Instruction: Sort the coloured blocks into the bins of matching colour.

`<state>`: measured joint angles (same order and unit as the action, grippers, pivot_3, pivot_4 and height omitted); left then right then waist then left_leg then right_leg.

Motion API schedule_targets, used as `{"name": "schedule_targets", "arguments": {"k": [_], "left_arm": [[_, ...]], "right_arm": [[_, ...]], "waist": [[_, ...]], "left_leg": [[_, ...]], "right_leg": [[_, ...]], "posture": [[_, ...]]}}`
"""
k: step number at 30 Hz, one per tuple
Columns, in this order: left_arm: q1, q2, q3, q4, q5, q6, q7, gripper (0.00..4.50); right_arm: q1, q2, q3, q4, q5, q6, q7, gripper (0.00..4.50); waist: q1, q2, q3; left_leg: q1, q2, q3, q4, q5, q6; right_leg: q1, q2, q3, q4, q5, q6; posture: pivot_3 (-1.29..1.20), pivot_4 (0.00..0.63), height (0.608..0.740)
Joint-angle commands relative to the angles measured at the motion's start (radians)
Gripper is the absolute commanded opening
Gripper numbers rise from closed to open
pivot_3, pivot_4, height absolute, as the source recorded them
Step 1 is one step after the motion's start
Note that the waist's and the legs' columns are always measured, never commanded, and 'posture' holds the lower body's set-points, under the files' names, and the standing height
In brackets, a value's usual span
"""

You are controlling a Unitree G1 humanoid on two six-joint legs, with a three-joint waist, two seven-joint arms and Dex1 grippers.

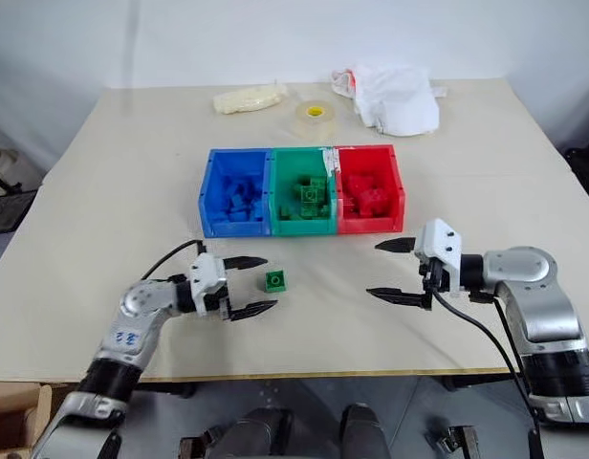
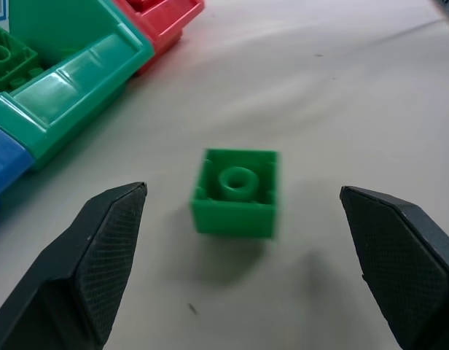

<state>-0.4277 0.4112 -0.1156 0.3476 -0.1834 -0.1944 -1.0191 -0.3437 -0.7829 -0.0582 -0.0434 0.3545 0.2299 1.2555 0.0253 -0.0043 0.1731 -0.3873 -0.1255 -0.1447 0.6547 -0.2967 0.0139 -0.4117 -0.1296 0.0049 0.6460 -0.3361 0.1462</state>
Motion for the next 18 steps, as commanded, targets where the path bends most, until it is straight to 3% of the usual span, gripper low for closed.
{"name": "schedule_targets", "arguments": {"k": [1,9,18], "left_arm": [[-0.04,-0.011,-0.023,0.061,0.03,-0.041,-0.01,3.91],[-0.058,-0.022,-0.02,0.075,0.019,-0.026,-0.027,1.5],[-0.078,-0.067,-0.005,-0.044,0.004,0.037,0.051,1.5]], "right_arm": [[0.034,-0.021,-0.061,-0.079,0.033,0.025,-0.044,4.5],[0.084,-0.036,-0.097,-0.121,0.046,0.04,-0.082,4.5],[0.085,-0.043,-0.108,-0.113,0.049,0.032,-0.104,4.5]], "waist": [[-0.001,0.0,0.0],[-0.002,0.0,0.0],[-0.001,-0.001,0.0]], "left_leg": [[0.0,0.0,0.0,0.0,0.0,0.0],[0.0,0.0,0.0,0.001,0.0,0.0],[0.0,0.0,0.0,0.001,0.0,0.0]], "right_leg": [[0.0,0.0,0.0,0.0,0.0,0.001],[0.0,0.0,0.001,0.001,0.0,0.001],[0.0,0.0,0.001,0.001,0.0,0.001]], "posture": [[0.0,0.15,0.74],[0.0,0.15,0.74],[0.0,0.15,0.74]]}}
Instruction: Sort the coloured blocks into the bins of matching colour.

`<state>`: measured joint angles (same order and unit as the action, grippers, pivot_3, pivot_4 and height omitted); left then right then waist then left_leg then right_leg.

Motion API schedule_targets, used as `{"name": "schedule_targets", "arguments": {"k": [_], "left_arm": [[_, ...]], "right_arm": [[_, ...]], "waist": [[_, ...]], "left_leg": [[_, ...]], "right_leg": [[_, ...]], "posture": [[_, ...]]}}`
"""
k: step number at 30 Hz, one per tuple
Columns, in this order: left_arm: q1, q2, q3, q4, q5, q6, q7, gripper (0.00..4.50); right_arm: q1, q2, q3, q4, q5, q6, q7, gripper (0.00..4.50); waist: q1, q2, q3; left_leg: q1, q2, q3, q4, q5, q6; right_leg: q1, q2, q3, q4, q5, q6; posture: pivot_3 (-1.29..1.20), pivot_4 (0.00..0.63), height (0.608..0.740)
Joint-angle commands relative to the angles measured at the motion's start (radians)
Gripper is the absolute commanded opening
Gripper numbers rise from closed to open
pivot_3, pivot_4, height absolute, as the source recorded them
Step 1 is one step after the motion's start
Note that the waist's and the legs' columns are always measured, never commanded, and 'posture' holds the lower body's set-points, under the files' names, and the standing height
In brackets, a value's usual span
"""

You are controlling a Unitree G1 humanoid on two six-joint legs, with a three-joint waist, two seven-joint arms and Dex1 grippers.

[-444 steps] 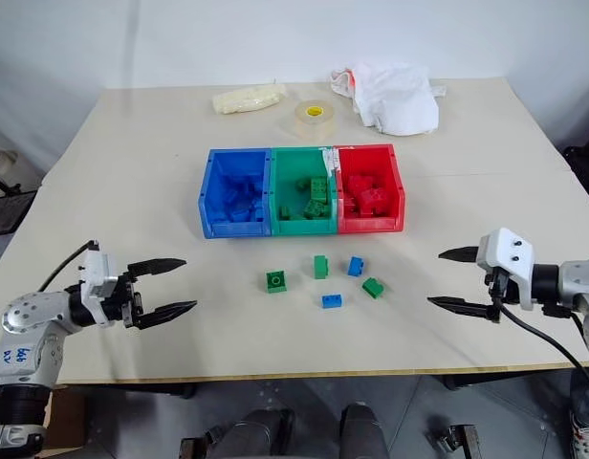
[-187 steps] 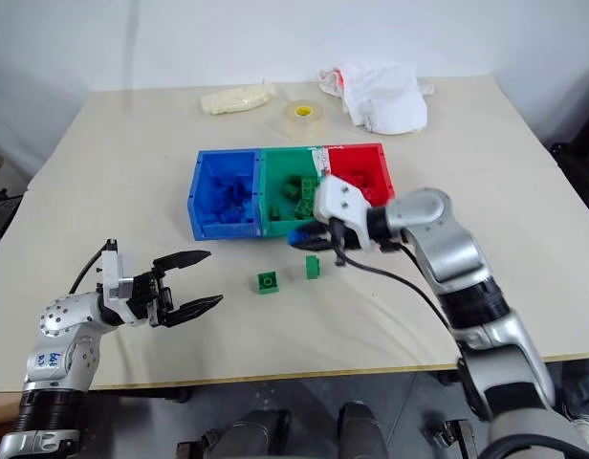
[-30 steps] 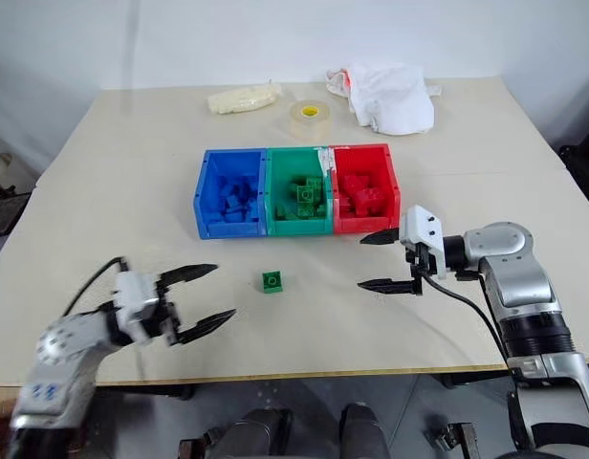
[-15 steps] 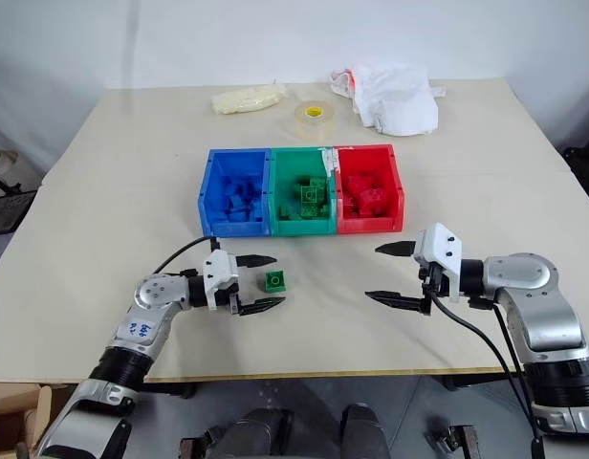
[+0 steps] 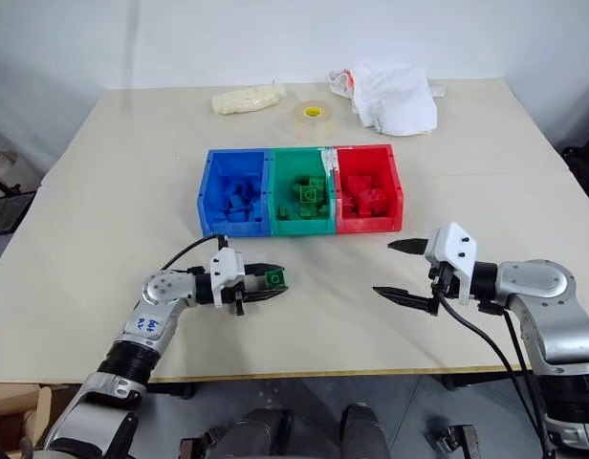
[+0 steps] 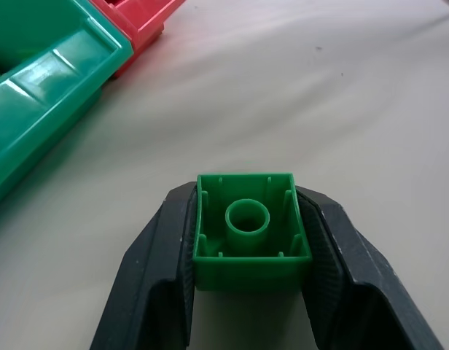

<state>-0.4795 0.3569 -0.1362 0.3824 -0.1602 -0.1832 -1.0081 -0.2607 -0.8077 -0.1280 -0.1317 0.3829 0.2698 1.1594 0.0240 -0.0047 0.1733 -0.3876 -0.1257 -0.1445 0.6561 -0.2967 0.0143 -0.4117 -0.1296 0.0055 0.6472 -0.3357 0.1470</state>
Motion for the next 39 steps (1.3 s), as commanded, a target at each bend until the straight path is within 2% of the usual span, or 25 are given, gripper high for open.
{"name": "schedule_targets", "arguments": {"k": [1,4,8,16,18,25,26,29,33,36,39], "left_arm": [[-0.052,-0.03,0.019,-0.098,-0.013,0.06,0.076,1.5],[-0.138,-0.08,0.032,-0.122,0.008,0.128,0.193,1.5],[-0.346,-0.13,0.074,0.052,0.083,0.195,0.426,1.5],[-0.625,-0.182,0.093,0.448,0.129,0.04,0.529,1.5],[-0.662,-0.187,0.099,0.518,0.134,0.01,0.54,2.28],[-0.701,-0.163,0.092,0.593,0.148,-0.028,0.508,4.32],[-0.692,-0.15,0.089,0.581,0.148,-0.034,0.486,4.46],[-0.659,-0.122,0.086,0.53,0.139,-0.055,0.414,4.46],[-0.54,-0.064,0.108,0.318,0.055,-0.012,0.266,4.46],[-0.417,0.004,0.122,0.111,-0.017,0.089,0.169,4.46],[-0.228,0.147,0.166,-0.148,-0.133,0.295,0.057,4.46]], "right_arm": [[0.002,-0.018,-0.039,-0.025,0.02,-0.008,-0.013,4.5],[0.003,-0.014,-0.043,-0.027,0.021,-0.009,-0.026,4.5],[0.021,-0.005,-0.055,-0.052,0.028,-0.005,-0.056,4.5],[0.045,0.006,-0.063,-0.081,0.03,-0.008,-0.099,4.5],[0.039,0.014,-0.07,-0.08,0.028,-0.022,-0.117,4.5],[-0.004,0.021,-0.086,-0.057,0.04,-0.026,-0.157,4.5],[-0.015,0.02,-0.083,-0.05,0.041,-0.026,-0.156,4.5],[-0.036,0.017,-0.074,-0.035,0.04,-0.029,-0.146,4.5],[-0.057,0.012,-0.058,-0.017,0.037,-0.031,-0.125,4.5],[-0.073,0.006,-0.049,-0.003,0.036,-0.031,-0.104,4.5],[-0.104,-0.01,-0.034,0.03,0.033,-0.035,-0.061,4.5]], "waist": [[0.0,0.0,0.0],[0.006,-0.002,0.001],[0.006,-0.003,0.002],[0.001,-0.006,0.003],[0.0,-0.007,0.004],[0.0,-0.007,0.004],[0.0,-0.007,0.004],[-0.002,-0.008,0.004],[-0.005,-0.007,0.004],[-0.007,-0.007,0.004],[-0.024,-0.007,0.004]], "left_leg": [[0.0,0.0,0.0,0.0,0.0,0.0],[-0.001,0.0,-0.001,0.003,0.0,0.0],[-0.003,-0.001,-0.001,0.006,0.0,0.0],[-0.002,-0.002,0.001,0.005,-0.001,0.002],[-0.003,-0.002,0.001,0.005,-0.001,0.002],[-0.003,-0.002,0.001,0.005,-0.001,0.002],[-0.003,-0.002,0.001,0.005,-0.001,0.002],[-0.003,-0.002,0.001,0.005,-0.001,0.002],[-0.003,-0.002,0.001,0.005,-0.001,0.002],[-0.003,-0.001,0.001,0.005,-0.001,0.002],[-0.003,-0.001,0.001,0.004,-0.001,0.002]], "right_leg": [[0.0,0.0,0.0,0.0,0.0,0.0],[0.0,0.001,-0.001,0.001,0.0,0.0],[0.0,0.002,-0.001,0.001,0.001,0.001],[-0.001,0.003,0.0,0.001,0.001,0.003],[-0.001,0.003,0.0,0.001,0.001,0.003],[-0.002,0.003,0.0,0.002,0.002,0.003],[-0.002,0.003,0.0,0.002,0.002,0.003],[-0.003,0.003,0.0,0.005,0.002,0.003],[-0.003,0.003,0.0,0.006,0.002,0.003],[-0.003,0.002,0.001,0.006,0.002,0.003],[-0.003,0.0,0.002,0.007,0.002,0.003]], "posture": [[0.0,0.15,0.74],[0.0,0.15,0.74],[0.0,0.15,0.74],[0.0,0.15,0.74],[0.0,0.15,0.74],[0.0,0.15,0.74],[0.0,0.15,0.74],[0.0,0.15,0.74],[0.0,0.15,0.74],[0.0,0.15,0.74],[0.0,0.15,0.74]]}}
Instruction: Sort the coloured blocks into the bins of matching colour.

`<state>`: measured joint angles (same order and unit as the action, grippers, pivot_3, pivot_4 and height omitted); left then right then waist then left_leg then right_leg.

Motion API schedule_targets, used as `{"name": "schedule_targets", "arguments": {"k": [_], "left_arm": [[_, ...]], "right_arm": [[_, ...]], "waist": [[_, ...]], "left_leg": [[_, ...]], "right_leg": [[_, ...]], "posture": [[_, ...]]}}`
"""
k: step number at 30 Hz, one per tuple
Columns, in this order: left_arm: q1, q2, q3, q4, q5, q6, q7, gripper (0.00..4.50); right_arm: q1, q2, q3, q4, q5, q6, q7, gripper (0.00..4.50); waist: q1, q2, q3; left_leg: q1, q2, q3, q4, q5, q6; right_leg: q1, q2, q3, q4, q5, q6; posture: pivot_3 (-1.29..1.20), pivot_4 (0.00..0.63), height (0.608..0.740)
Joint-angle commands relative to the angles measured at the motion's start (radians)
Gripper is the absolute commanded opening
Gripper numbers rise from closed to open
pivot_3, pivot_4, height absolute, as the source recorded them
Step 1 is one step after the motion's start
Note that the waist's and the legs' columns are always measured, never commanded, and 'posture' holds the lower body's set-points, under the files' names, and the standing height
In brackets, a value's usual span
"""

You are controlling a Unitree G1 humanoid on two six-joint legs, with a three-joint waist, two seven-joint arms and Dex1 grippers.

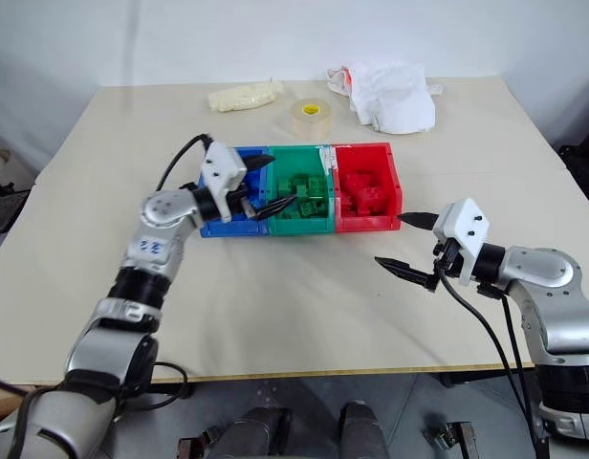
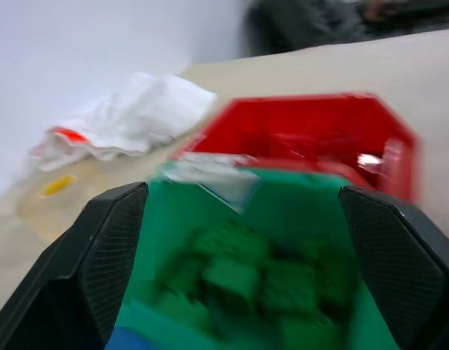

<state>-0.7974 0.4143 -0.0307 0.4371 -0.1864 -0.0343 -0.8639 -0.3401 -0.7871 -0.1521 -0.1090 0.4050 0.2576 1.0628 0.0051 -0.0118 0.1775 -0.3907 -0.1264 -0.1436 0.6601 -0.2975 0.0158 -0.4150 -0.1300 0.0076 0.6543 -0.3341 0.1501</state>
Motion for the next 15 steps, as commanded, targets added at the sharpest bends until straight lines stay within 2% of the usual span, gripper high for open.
{"name": "schedule_targets", "arguments": {"k": [1,4,9,15], "left_arm": [[0.151,0.142,0.078,-0.273,-0.152,0.2,-0.136,4.46],[0.313,0.268,0.16,-0.395,-0.234,0.244,-0.223,4.46],[0.467,0.365,0.285,-0.396,-0.275,0.21,-0.275,4.46],[0.532,0.377,0.337,-0.359,-0.29,0.199,-0.277,4.46]], "right_arm": [[-0.036,-0.038,-0.004,0.022,0.01,-0.026,0.056,4.5],[-0.07,-0.074,0.023,0.104,-0.012,-0.059,0.137,4.5],[-0.131,-0.106,0.057,0.252,-0.053,-0.126,0.228,4.5],[-0.199,-0.094,0.088,0.371,-0.09,-0.176,0.268,4.5]], "waist": [[-0.009,0.0,0.0],[-0.013,0.001,0.0],[0.003,0.002,0.001],[0.007,0.002,0.001]], "left_leg": [[0.0,0.0,-0.001,0.0,0.0,0.0],[0.001,0.001,-0.001,-0.001,0.0,-0.001],[0.002,0.001,-0.003,0.001,0.0,-0.001],[0.002,0.001,-0.003,0.0,0.0,0.0]], "right_leg": [[0.0,0.0,0.0,0.0,0.0,0.0],[0.0,0.0,0.0,-0.001,0.0,-0.001],[0.003,0.0,-0.001,-0.004,-0.001,-0.001],[0.003,0.0,-0.002,-0.006,-0.001,-0.001]], "posture": [[0.0,0.15,0.74],[0.0,0.15,0.74],[0.0,0.15,0.74],[0.0,0.15,0.74]]}}
